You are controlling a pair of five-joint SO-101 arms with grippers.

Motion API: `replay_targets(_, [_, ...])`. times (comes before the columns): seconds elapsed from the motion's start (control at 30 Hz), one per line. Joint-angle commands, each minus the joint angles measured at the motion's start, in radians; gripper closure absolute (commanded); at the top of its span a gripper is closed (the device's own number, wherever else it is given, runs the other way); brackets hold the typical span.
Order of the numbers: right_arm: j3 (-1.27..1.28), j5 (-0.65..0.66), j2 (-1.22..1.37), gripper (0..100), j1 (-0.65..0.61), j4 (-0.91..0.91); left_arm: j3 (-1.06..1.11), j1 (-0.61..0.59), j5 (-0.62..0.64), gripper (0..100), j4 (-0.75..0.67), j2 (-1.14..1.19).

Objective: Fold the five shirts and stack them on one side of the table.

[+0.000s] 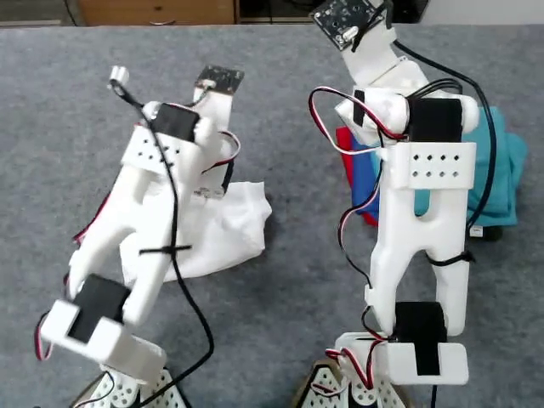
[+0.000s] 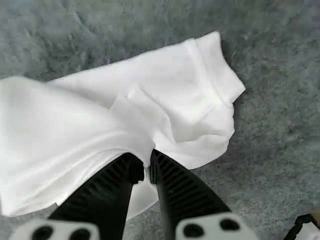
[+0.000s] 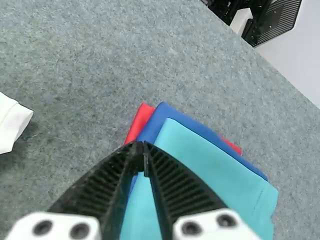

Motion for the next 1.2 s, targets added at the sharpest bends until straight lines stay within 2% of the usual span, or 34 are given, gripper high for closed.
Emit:
replay_targets(0.0, [-0.033,0.003,-0.047,99.7,0.015,0.006,-0.083,0.011,0.021,98,0.034,0.067])
replay_targets(0.17, [-0.033,0.003,-0.047,99.7,0.013,0.017,-0.201,0.034,-0.003,98,0.16,0.156])
replay_targets(0.37, [-0.035,0.003,-0.047,99.7,0.016,0.017,-0.23,0.098,-0.011,97,0.164,0.148])
replay_targets(0.53, [-0.036,0.009,-0.047,99.7,0.018,0.017,-0.204,0.123,-0.011,82,0.166,0.142])
replay_targets(0.6, [-0.038,0.009,-0.047,99.7,0.018,0.014,-0.224,0.098,-0.012,82,0.166,0.136])
replay_targets(0.7, [-0.039,0.011,-0.039,99.7,0.018,0.012,-0.279,0.006,-0.012,82,0.166,0.082])
replay_targets(0.77, [-0.035,0.011,-0.036,99.7,0.013,0.011,-0.325,-0.1,-0.008,85,0.166,0.024])
replay_targets(0.87, [-0.031,0.009,-0.036,99.7,-0.004,0.012,-0.344,-0.319,-0.008,98,0.166,-0.061])
replay_targets(0.93, [-0.031,0.003,-0.036,99.7,-0.027,0.02,-0.308,-0.496,-0.008,96,0.166,-0.094])
replay_targets(1.07, [0.021,0.003,-0.036,99.7,-0.205,0.054,-0.198,-0.798,-0.054,98,0.164,-0.102])
replay_targets(1.17, [0.124,0.003,-0.033,99.7,-0.4,0.029,-0.109,-0.936,-0.123,98,0.147,-0.102])
